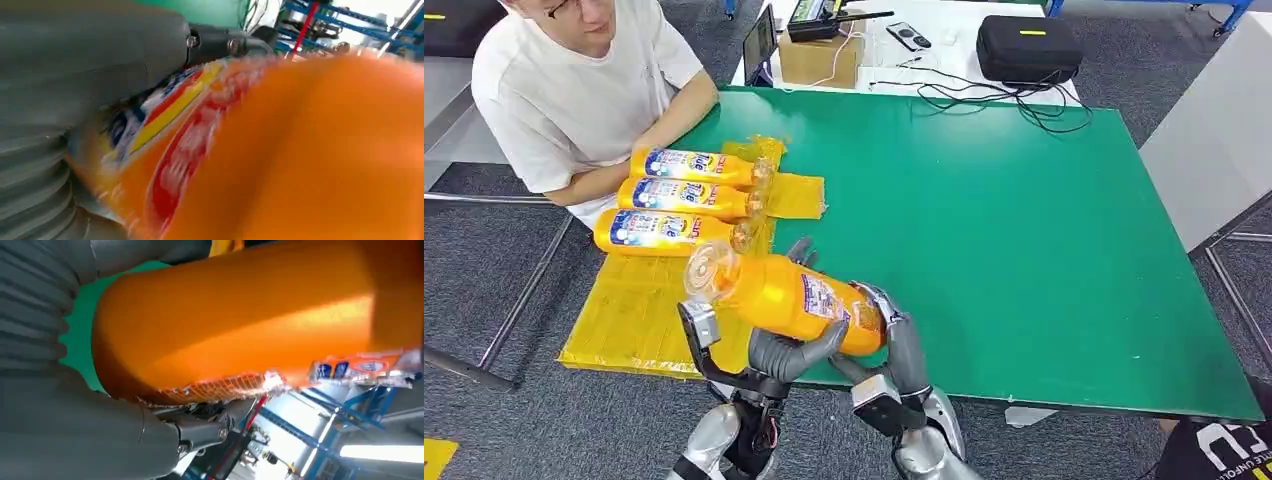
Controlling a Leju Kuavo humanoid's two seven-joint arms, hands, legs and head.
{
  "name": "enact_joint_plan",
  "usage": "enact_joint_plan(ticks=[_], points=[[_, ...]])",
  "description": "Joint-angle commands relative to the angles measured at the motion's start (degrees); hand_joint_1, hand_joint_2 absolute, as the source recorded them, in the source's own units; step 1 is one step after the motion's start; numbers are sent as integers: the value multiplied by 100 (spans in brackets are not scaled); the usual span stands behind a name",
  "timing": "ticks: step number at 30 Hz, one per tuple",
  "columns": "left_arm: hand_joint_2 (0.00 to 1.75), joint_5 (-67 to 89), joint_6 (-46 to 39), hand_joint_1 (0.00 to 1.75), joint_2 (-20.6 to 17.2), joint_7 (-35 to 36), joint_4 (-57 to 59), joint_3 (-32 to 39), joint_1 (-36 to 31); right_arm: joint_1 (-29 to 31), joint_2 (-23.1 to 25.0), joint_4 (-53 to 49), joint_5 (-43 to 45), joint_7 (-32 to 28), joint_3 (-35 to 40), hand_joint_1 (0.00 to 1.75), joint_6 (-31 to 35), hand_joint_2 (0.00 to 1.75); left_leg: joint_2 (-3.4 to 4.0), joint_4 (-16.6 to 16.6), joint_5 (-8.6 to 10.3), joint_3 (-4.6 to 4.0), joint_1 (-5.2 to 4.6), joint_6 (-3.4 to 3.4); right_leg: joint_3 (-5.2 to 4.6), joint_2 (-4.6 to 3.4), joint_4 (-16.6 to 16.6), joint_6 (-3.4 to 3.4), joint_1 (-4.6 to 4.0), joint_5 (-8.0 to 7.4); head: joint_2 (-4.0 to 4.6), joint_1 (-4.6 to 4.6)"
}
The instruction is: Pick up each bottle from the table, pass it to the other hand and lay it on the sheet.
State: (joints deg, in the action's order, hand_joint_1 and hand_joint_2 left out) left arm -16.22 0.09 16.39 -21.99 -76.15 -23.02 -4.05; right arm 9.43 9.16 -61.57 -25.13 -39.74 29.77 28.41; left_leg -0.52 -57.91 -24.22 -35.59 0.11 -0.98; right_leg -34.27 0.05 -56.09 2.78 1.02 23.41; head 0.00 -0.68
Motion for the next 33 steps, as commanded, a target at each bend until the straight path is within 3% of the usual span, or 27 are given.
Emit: enact_joint_plan(ticks=[1, 6, 7, 9, 10, 11, 14, 18, 19, 20, 21, 24, 25, 28, 29, 31, 33], points=[[175, 269, -13, 0, -167, -290, 161, -331, -113, 68, -20, 442, 77, -26, 1013, 175, -204, 175, 16, 6, -16, 44, 6, 10, 40, -10, 6, -17, -8, 12, 0, 0], [175, 300, -20, 0, -169, -313, 95, -226, -146, 134, 7, 561, 158, -26, 942, 175, -470, 175, 7, 4, -12, 32, 6, 7, 32, -1, 5, -14, -8, 10, 0, -2], [175, 258, 28, 175, -157, -338, 124, -181, -176, 135, 13, 530, 172, -26, 918, 162, -597, 175, 5, 4, -6, 18, 5, 5, 18, -1, 5, -9, -5, 5, 0, 2], [175, 229, 86, 175, -171, -411, 96, -105, -206, 148, 34, 520, 215, -26, 871, 157, -868, 175, 4, 3, -4, 15, 4, 5, 16, 1, 3, -9, -5, 4, 0, 2], [175, 229, 222, 175, -195, -546, 37, -106, -203, 145, 36, 475, 282, -26, 852, 145, -1060, 175, 7, 2, -12, 32, 7, 8, 33, -1, 3, -16, -8, 11, 0, 0], [175, 249, 432, 175, -235, -672, -71, -123, -187, 166, 31, 406, 304, -26, 855, 155, -1244, 175, 4, 4, -6, 21, 4, 6, 22, 1, 3, -11, -4, 7, 0, 2], [175, 126, 835, 175, -284, -752, -272, -142, -110, 140, 4, 147, 602, -26, 864, 145, -1788, 175, 6, 1, -12, 28, 7, 9, 28, 0, 0, -17, -8, 12, 0, 0], [175, 125, 836, 175, -279, -750, -345, -140, -75, 118, 27, 70, 597, 8, 848, 145, -1783, 175, 1, -3, -14, 27, 9, 10, 28, 5, -3, -17, -10, 16, 0, 0], [175, 155, 902, 175, -281, -788, -375, -135, -56, 61, 25, -33, 701, -6, 803, 94, -2007, 175, 1, -1, -10, 19, 6, 7, 19, 5, -1, -13, -8, 12, 0, -2], [175, 26, 1113, 175, -271, -757, -393, -99, -37, 14, 56, -124, 715, 16, 730, 9, -2112, 175, 2, -2, -16, 31, 8, 9, 31, 6, -1, -16, -10, 17, 0, 0], [175, -14, 1223, 175, -260, -781, -467, -53, 5, -28, 68, -225, 715, 75, 703, 0, -2238, 175, -6, 0, -8, 19, 6, 6, 21, 11, -1, -11, -7, 12, 0, 0], [175, 31, 1567, 175, -346, -804, -720, -10, 119, -131, 109, -610, 490, 415, 718, 0, -2174, 175, 7, -4, -16, 28, 6, 7, 27, -1, -4, -15, -7, 16, 0, 0], [175, 58, 1663, 175, -378, -785, -743, 10, 135, -152, 117, -750, 537, 495, 704, 0, -2242, 0, 7, -3, -7, 10, 5, 5, 8, -2, -3, -9, -6, 7, 0, 0], [175, 144, 1754, 175, -415, -810, -706, 66, 116, -175, 132, -909, 530, 547, 626, 0, -2148, 0, 5, -7, -15, 22, 9, 9, 22, 2, -6, -16, -10, 15, 0, 2], [175, 482, 1739, 175, -472, -1100, -708, 59, 46, -157, 157, -968, -398, 310, 661, 0, -945, 0, 0, 0, -6, 13, 4, 7, 13, 5, -2, -11, -5, 8, 0, 0], [175, 505, 1717, 175, -471, -1060, -688, 150, 11, -188, 174, -1157, -346, 337, 675, 0, -894, 0, 6, -7, -18, 31, 8, 11, 29, -1, -9, -20, -10, 18, 0, 2], [175, 1385, 983, 175, -583, -961, -506, 237, -79, -300, 216, -1451, -419, 149, 691, 0, -237, 0, 11, -4, -14, 26, 6, 10, 23, -5, -7, -17, -8, 13, 0, 0]])
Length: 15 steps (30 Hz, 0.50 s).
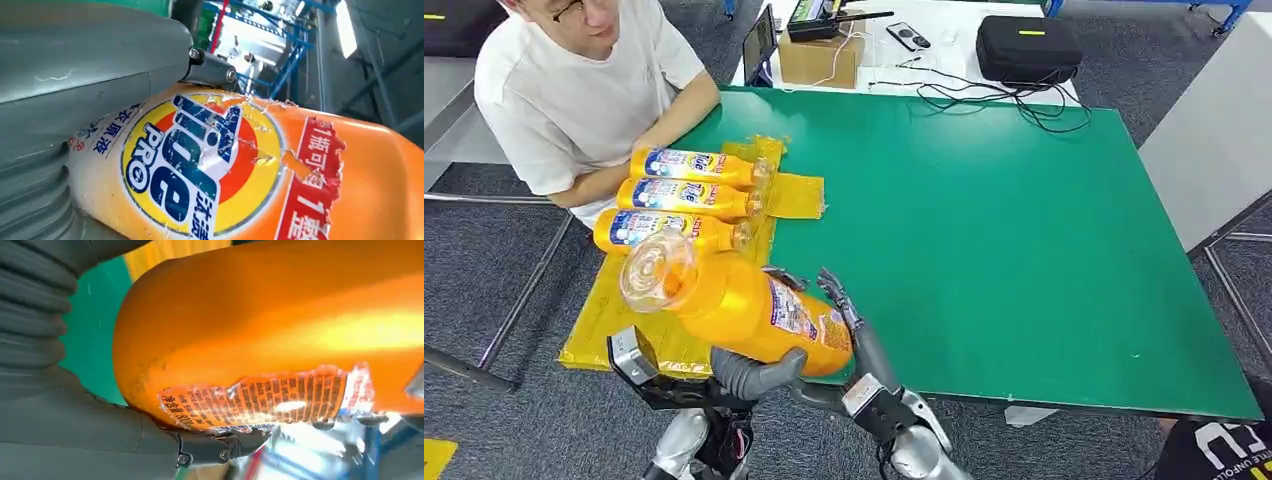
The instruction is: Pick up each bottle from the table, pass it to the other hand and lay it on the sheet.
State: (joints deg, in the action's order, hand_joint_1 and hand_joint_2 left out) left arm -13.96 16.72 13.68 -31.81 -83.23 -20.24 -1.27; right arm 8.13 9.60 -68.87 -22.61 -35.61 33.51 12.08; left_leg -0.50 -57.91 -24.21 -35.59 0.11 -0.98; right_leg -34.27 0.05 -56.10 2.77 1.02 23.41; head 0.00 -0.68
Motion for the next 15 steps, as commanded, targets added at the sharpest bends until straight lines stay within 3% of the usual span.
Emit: enact_joint_plan(ticks=[1, 2, 4, 5, 9, 11, 13, 14, 15], points=[[175, 1170, -651, 175, -329, -65, 323, 41, -399, -171, 129, -814, -660, -194, 389, 0, 1440, 0, 3, 1, -7, 14, 3, 6, 13, 0, -2, -11, -4, 7, 0, 2], [175, 1592, -1046, 175, -417, 38, 544, 158, -483, -201, 132, -899, -585, -166, 353, 0, 1590, 0, 4, 2, -12, 30, 5, 10, 29, -1, -2, -17, -6, 13, 0, 0], [175, 1603, -979, 175, -470, -66, 723, 287, -536, -183, 87, -907, -560, -143, 369, 0, 1606, 0, 3, 6, -10, 35, 5, 10, 33, 2, 3, -17, -7, 11, 0, 2], [175, 2290, -1775, 175, -515, 36, 841, 484, -535, -149, 79, -735, -711, 263, 322, 0, 1576, 0, -2, 9, -1, 20, 1, 5, 19, 3, 5, -9, -2, 4, 0, 0], [175, 3934, -2971, 175, -1089, 52, 1193, 1088, -415, -108, 95, -379, -1147, 390, 379, 0, 1768, 0, 43, 23, -12, 61, 3, 12, 48, -40, 16, -20, -4, 1, 0, 2], [175, 4332, -2984, 175, -1152, 154, 1268, 1433, -332, -155, 135, -393, -1216, 404, 375, 0, 1905, 0, 37, 18, -7, 40, 4, 9, 29, -32, 12, -13, -5, -3, 0, 2], [175, 4846, -3299, 175, -1294, 338, 1366, 1652, -276, -171, 132, -353, -1630, 642, 340, 0, 2294, 0, 44, 19, -14, 60, 6, 17, 41, -32, 7, -24, -8, 8, 0, -4], [175, 5238, -3491, 175, -1340, 561, 1449, 1781, -274, -101, 52, -262, -2588, 1061, 433, 0, 2682, 0, 36, 14, -9, 41, 11, 13, 26, -21, 9, -18, -12, 6, 0, 0], [175, 5336, -3542, 175, -1400, 678, 1537, 1903, -309, -115, 24, -325, -2502, 1203, 449, 0, 2554, 0, 39, 21, -13, 59, 12, 15, 42, -25, 13, -21, -13, 9, 0, 2]])
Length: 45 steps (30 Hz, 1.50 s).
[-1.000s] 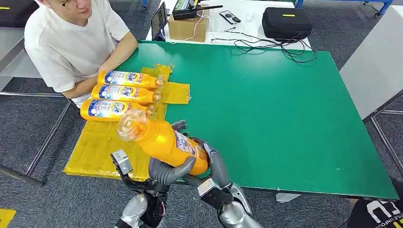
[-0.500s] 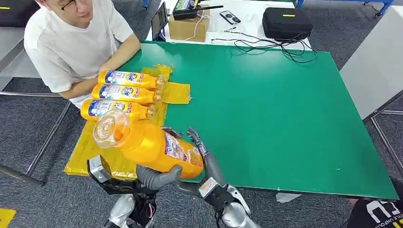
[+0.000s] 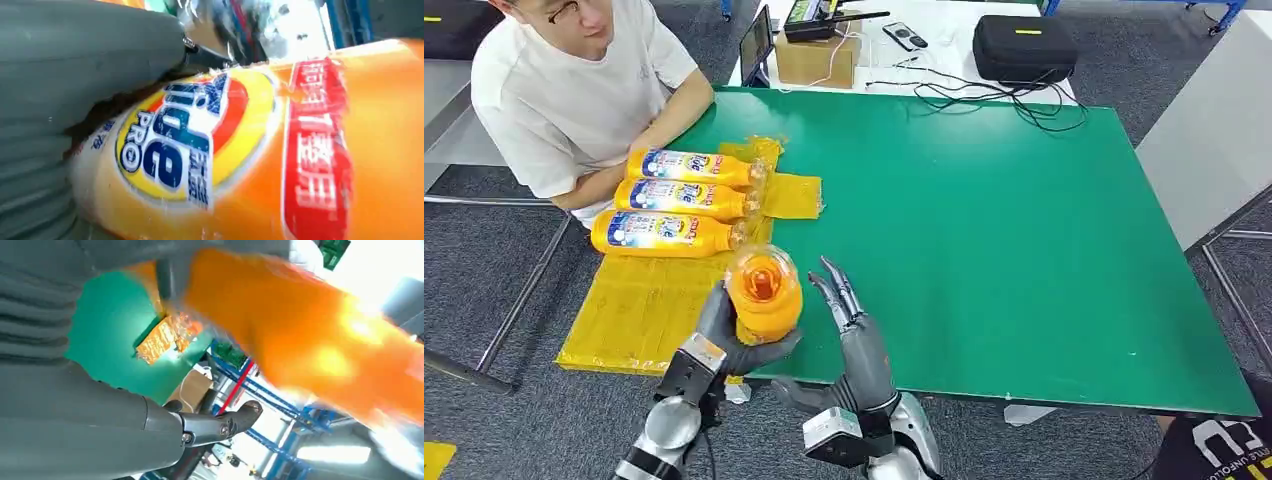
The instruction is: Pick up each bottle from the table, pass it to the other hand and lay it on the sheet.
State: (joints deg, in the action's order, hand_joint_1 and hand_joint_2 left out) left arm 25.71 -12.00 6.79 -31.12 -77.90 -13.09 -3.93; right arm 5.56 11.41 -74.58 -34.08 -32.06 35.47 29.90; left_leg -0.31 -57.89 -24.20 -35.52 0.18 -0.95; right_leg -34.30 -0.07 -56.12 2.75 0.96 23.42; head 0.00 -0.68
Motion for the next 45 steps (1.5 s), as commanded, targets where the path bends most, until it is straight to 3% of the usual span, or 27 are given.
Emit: enact_joint_plan(ticks=[1, 13, 15, 17, 18, 20, 25, 27, 29, 31, 33, 35, 38, 39, 40, 41, 45], points=[[175, 1370, -667, 175, -760, 603, 1067, 1268, -79, 125, -183, 185, -1340, 864, 259, 0, 755, 0, 15, 16, -10, 41, 7, 8, 37, -17, 15, -15, -7, 6, 0, 4], [175, 2009, -957, 175, -915, 802, 1818, 1454, -594, 98, -291, 54, -1375, 926, 443, 0, 700, 0, -8, 8, -4, 18, 5, 5, 22, 6, 6, -15, -4, 8, 0, 4], [175, 2737, -1477, 175, -1074, 1024, 2109, 1299, -698, 142, -290, 118, -1201, 891, 459, 0, 563, 0, -3, 8, -10, 33, 9, 9, 38, 2, 6, -21, -8, 14, 0, 0], [175, 4940, -2493, 175, -1717, 1585, 2771, 768, -857, 359, -314, 348, -1072, 776, 619, 0, 310, 0, -7, 9, -4, 22, 6, 7, 28, 5, 8, -17, -6, 8, 0, 4], [175, 4944, -2578, 175, -1800, 1516, 3033, 829, -933, 485, -338, 441, -1189, 693, 757, 0, 302, 0, 1, 14, -10, 43, 8, 12, 45, -2, 9, -24, -9, 13, 0, 4], [175, 4559, -2372, 175, -1776, 1042, 3334, 899, -1066, 588, -326, 453, -1152, 632, 930, 0, 134, 0, 22, 16, -6, 38, 5, 10, 31, -23, 8, -20, -4, 3, 0, 4], [175, 4619, -2396, 175, -1672, 1101, 3367, 850, -1120, 578, -323, 394, -1148, 649, 977, 0, 109, 0, 0, 7, -2, 24, 12, 9, 22, 8, 3, -19, -13, 10, 0, 2], [175, 5336, -2513, 175, -1920, 1163, 3500, 409, -1157, 674, -360, 423, -1058, 610, 1086, 0, -47, 0, -2, 8, -4, 27, 12, 8, 27, 3, 5, -16, -13, 10, 0, 4], [175, 5752, -2800, 175, -1941, 1063, 3878, 48, -1414, 929, -295, 730, -1280, 652, 1200, 0, 87, 0, 3, 7, -3, 24, 10, 8, 24, -9, 1, -16, -9, 6, 0, 2], [175, 5463, -2703, 175, -1596, 787, 4496, -21, -1660, 1075, -160, 1116, -1247, 665, 1313, 0, -77, 0, 1, 6, 2, 14, 7, 8, 16, -1, 0, -15, -6, 4, 0, 2], [175, 5557, -2295, 171, -1483, 673, 4964, -377, -1852, 1144, -122, 1332, -1209, 674, 1488, 0, -316, 0, -13, 14, 6, 28, 4, 9, 31, 13, 5, -18, -2, 6, 0, 4], [175, 5104, -1702, 147, -1415, 197, 5195, -386, -1916, 1182, -96, 1452, -1142, 688, 1562, 0, -438, 0, -29, 15, 8, 32, 1, 7, 37, 20, 8, -17, 1, 6, 0, 2], [175, 4660, -1330, 147, -1362, -32, 5182, -354, -1858, 1187, -70, 1510, -1066, 686, 1539, 0, -419, 0, -51, 15, 8, 55, 1, 8, 69, 31, 9, -20, 1, 10, 0, 2], [175, 4556, -1250, 140, -1334, -43, 5169, -351, -1853, 1184, -72, 1512, -1049, 669, 1541, 0, -423, 0, -44, 15, 5, 66, 4, 10, 79, 26, 12, -23, -3, 9, 0, 7], [175, 4396, -1064, 24, -1286, -38, 5160, -339, -1876, 1169, -70, 1532, -1016, 675, 1527, 0, -444, 0, -51, 20, 8, 74, 0, 11, 89, 29, 12, -22, 2, 9, 0, -2], [175, 4307, -900, 0, -1262, -31, 5165, -351, -1898, 1153, -69, 1534, -999, 675, 1509, 0, -433, 0, -49, 21, 8, 80, -2, 11, 97, 25, 12, -22, 3, 8, 0, 0], [175, 3749, 267, 0, -1271, -140, 5123, -547, -1977, 1085, -66, 1527, -799, 573, 1386, 0, -400, 0, -75, 11, 2, 126, 1, 11, 101, 54, 9, -27, 1, 39, 0, 7]])
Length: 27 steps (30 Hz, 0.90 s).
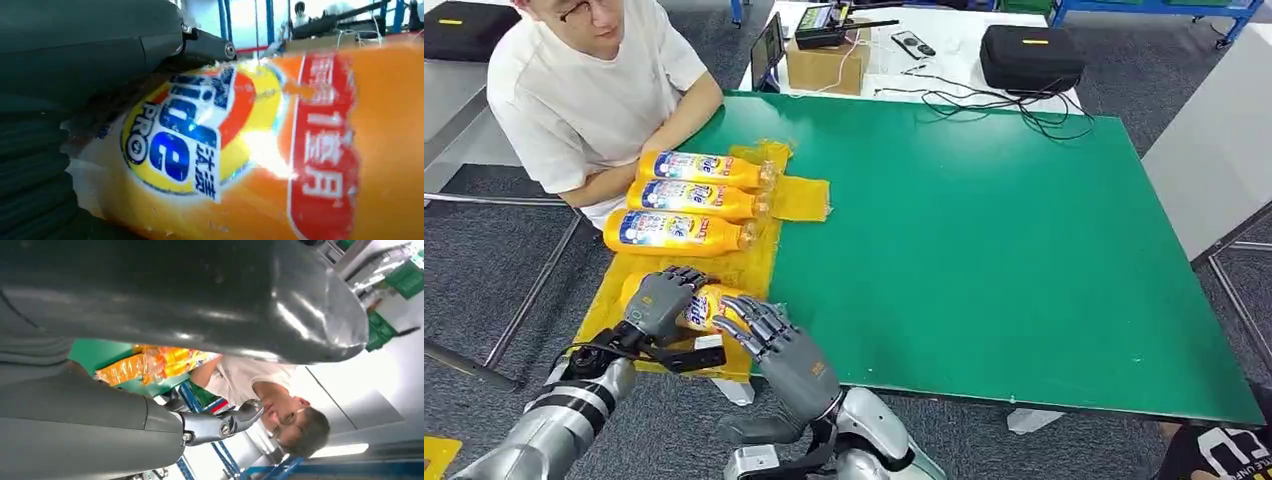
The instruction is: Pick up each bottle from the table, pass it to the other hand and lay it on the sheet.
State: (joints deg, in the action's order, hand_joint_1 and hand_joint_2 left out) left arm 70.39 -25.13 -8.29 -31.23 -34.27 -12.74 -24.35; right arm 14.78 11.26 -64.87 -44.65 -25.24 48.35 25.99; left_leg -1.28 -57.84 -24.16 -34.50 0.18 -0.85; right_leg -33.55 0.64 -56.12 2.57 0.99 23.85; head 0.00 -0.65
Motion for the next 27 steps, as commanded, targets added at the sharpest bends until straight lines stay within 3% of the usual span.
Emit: enact_joint_plan(ticks=[1, 5, 6, 10, 11, 13, 14, 15, 16, 17, 20, 23, 27], points=[[175, -811, 1809, 0, 228, -97, 788, -645, 33, 169, -46, 559, 340, -133, 66, 0, -46, 0, 29, 13, -3, 25, -1, 5, 17, -23, 15, -13, 0, -4, 0, 0], [175, -929, 2599, 0, 111, 380, 1084, -1100, -246, 275, -21, 689, 430, -166, 41, 0, -94, 0, 21, 18, -12, 53, -8, 9, 45, -17, 18, -10, 7, 4, 0, 0], [175, -883, 2653, 0, 69, 567, 1175, -1214, -302, 298, 2, 748, 494, -158, 8, 0, -143, 0, -14, 14, -14, 72, -13, 8, 73, 14, 8, -3, 14, 17, 0, -2], [175, -1092, 2380, 0, 59, 540, 1108, -1136, -223, 291, -4, 770, 557, -209, -17, 0, -129, 0, -26, 22, -22, 58, -9, 33, 69, 22, 14, -3, 9, 15, 0, 0], [175, -1154, 2307, 0, 81, 504, 1057, -1117, -190, 291, -14, 760, 562, -214, -21, 0, -135, 0, -53, -1, -62, 97, -9, 6, 118, 46, -10, -14, 8, 73, 0, 0], [175, -1157, 2303, 0, 96, 509, 1047, -1125, -182, 290, -18, 755, 563, -215, -21, 0, -138, 0, -28, -4, -56, 55, -5, 18, 65, 25, -19, -24, 3, 82, 0, 2], [175, -1157, 2303, 0, 96, 509, 1047, -1125, -182, 290, -18, 755, 563, -215, -21, 0, -138, 0, -67, -30, -93, 126, -3, 18, 144, 60, -44, -21, 1, 128, 0, 2], [175, -1575, 2195, 0, 159, 269, 832, -871, -62, 280, -30, 717, 555, -217, -26, 0, -132, 0, -55, -34, -75, 83, -2, 19, 96, 52, -54, -26, 0, 112, 0, 2], [0, -1876, 2257, 0, 219, 190, 727, -679, -3, 270, -28, 702, 560, -219, -40, 0, -126, 0, -44, -32, -63, 58, 1, 19, 71, 44, -54, -27, -4, 103, 0, 2], [175, -2353, 2368, 0, 344, 63, 425, -415, 110, 250, -23, 679, 545, -237, -65, 0, -71, 0, -55, -1, -41, 103, 4, 45, 122, 54, -23, -31, -6, 107, 0, 0], [175, -3131, 2243, 0, 530, -334, -754, -123, 553, 211, -6, 544, 593, -318, -102, 0, -34, 0, -40, 27, -16, 112, 1, 22, 121, 42, 11, -29, -5, 71, 0, 0], [175, -4205, 2384, 0, 990, -143, -2018, 450, 953, -47, -17, 56, 720, -467, -207, 0, 209, 0, -27, 18, -34, 122, 3, 27, 125, 38, 10, -24, -7, 37, 0, 2], [175, -4976, 2574, 0, 1262, 87, -2190, 840, 813, -206, -39, -404, 942, -661, -355, 0, 509, 0, -30, -2, -38, 73, 7, 29, 133, 48, -4, -24, -10, 38, 0, 2]])
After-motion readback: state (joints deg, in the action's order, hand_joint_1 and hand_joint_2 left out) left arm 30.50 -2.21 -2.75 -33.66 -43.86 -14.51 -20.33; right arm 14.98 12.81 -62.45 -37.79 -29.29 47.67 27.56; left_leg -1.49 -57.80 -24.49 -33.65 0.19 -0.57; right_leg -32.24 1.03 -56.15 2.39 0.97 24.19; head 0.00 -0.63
